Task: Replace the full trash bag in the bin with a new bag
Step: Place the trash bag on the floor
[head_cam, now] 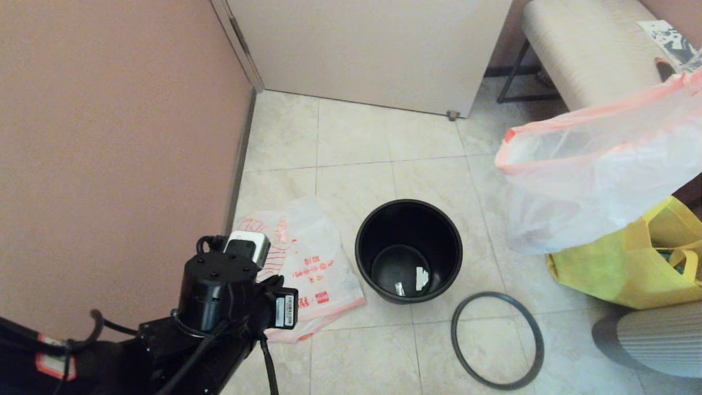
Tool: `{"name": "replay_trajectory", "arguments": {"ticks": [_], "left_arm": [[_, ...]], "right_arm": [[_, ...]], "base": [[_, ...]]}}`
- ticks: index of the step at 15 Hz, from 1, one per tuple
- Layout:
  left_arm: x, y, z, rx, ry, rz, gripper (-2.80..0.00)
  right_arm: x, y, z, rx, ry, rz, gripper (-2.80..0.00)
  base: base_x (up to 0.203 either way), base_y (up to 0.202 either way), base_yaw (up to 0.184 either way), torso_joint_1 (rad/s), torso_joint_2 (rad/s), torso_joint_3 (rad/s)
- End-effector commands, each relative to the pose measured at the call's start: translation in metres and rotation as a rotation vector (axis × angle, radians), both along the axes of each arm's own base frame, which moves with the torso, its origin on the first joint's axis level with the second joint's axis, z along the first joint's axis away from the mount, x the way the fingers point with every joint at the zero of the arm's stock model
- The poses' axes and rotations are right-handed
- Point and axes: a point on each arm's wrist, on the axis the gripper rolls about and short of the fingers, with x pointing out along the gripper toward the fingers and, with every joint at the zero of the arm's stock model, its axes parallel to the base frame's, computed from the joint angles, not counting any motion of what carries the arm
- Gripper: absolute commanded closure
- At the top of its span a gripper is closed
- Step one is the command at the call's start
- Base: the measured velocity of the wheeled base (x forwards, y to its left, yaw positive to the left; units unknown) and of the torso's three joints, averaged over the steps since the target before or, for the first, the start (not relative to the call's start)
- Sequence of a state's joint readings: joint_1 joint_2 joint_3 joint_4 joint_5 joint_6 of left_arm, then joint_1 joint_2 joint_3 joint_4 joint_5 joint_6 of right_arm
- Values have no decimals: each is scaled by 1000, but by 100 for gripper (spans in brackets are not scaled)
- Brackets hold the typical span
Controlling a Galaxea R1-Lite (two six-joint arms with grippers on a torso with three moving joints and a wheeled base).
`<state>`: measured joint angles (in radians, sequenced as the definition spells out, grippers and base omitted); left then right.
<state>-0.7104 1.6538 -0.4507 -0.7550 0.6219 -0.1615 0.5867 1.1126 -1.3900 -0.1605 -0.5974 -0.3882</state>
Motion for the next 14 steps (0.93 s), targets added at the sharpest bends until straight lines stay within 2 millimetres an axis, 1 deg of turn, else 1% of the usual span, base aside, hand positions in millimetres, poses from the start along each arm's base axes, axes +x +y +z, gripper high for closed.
{"name": "replay_trajectory", "arguments": {"ticks": [1,3,4,5,6,8,12,14], "left_arm": [[0,-1,-5,11,11,1,0],[-2,-1,-9,23,23,-4,0],[-2,-1,-9,20,22,-5,0],[-1,-2,-9,17,18,-5,0],[0,-3,-11,16,14,-6,0],[2,-4,-13,21,15,-7,0],[7,-11,-22,28,22,-15,0],[4,-21,-28,28,19,-47,0]], "right_arm": [[11,5,-16,-29,58,-17,0],[38,3,-37,-52,142,-118,0],[59,0,-51,-53,201,-177,0],[85,-4,-68,-37,267,-209,0],[110,-9,-88,-2,339,-199,0],[149,-18,-125,47,472,-185,0],[216,-37,-190,95,652,-194,0],[253,-47,-236,91,747,-222,0]], "base": [[0,0,0,0,0,0],[0,0,0,0,0,0],[0,0,0,0,0,0],[0,0,0,0,0,0],[0,0,0,0,0,0],[0,0,0,0,0,0],[0,0,0,0,0,0],[0,0,0,0,0,0]]}}
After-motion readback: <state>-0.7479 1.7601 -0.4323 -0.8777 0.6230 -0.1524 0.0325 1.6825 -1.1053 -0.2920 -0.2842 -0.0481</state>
